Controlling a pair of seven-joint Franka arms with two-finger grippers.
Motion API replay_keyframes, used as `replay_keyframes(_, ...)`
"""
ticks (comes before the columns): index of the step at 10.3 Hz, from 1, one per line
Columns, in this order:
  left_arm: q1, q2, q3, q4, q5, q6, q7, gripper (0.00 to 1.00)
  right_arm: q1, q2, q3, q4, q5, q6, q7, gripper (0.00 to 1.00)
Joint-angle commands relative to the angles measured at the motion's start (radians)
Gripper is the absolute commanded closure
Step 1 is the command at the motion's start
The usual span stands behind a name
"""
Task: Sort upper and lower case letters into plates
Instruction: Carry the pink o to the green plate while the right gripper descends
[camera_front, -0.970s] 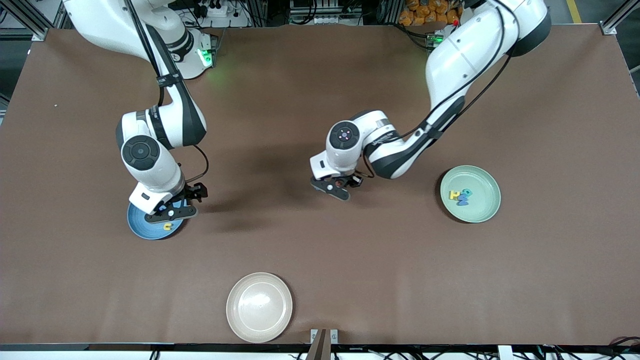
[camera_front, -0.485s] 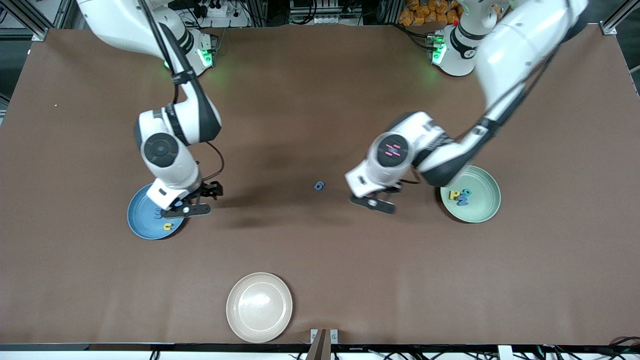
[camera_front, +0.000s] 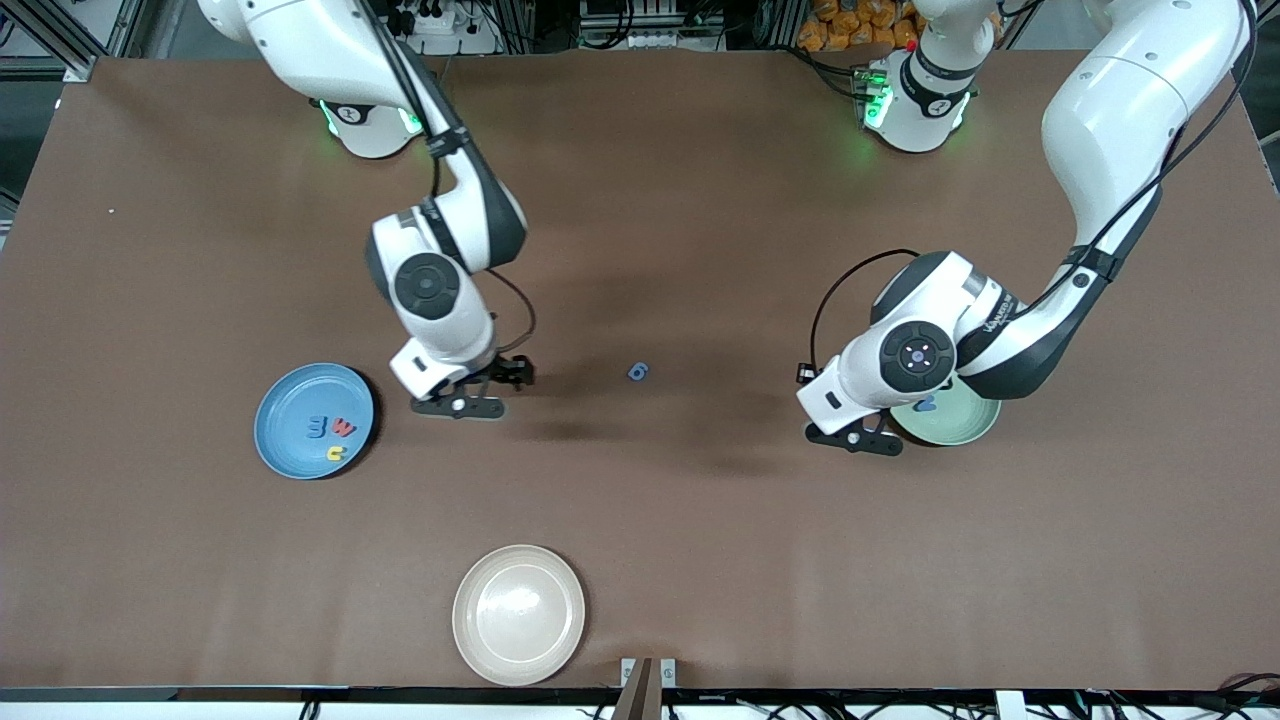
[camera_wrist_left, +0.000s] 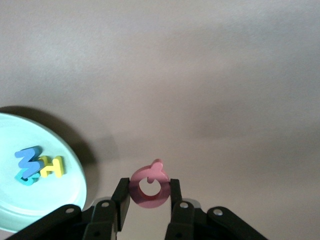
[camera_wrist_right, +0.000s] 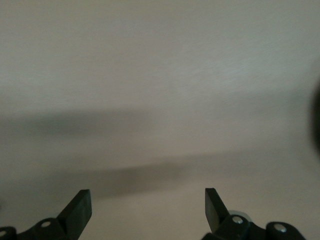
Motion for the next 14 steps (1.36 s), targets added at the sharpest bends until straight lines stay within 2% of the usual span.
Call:
replay_keyframes(1, 0.082, -0.015, -0.015, -0.034, -0.006, -0.016, 0.01, 1.0, 0.058, 0.081, -0.007, 0.098, 0.042, -0.016, 0.14, 0.0)
replay_keyframes(3, 0.114, -0.015, -0.015, -0.049, -0.006, -0.016, 0.014, 1.0, 0.103, 0.132, -0.007, 0.157, 0.052, -0.013, 0.284, 0.0)
replay_keyframes(6, 0.219, -0.015, -0.033, -0.1, 0.003, -0.014, 0.019, 1.0, 0.155, 0.17, -0.007, 0.181, 0.156, 0.023, 0.415, 0.0)
replay_keyframes(7, 0.242, -0.015, -0.033, -0.115, 0.003, -0.014, 0.019, 1.0, 0.17, 0.176, -0.007, 0.181, 0.166, 0.044, 0.458, 0.0)
replay_keyframes(10, 0.306, -0.005, -0.032, -0.154, 0.044, -0.013, 0.019, 1.0, 0.207, 0.222, -0.007, 0.185, 0.164, 0.098, 0.59, 0.0)
replay_keyframes(12, 0.332, 0.002, -0.029, -0.174, 0.059, -0.004, 0.017, 1.0, 0.223, 0.276, -0.007, 0.262, 0.16, 0.096, 0.717, 0.0)
replay_keyframes(14, 0.332, 0.009, -0.024, -0.178, 0.06, -0.004, 0.017, 1.0, 0.227, 0.305, -0.007, 0.305, 0.157, 0.092, 0.748, 0.0)
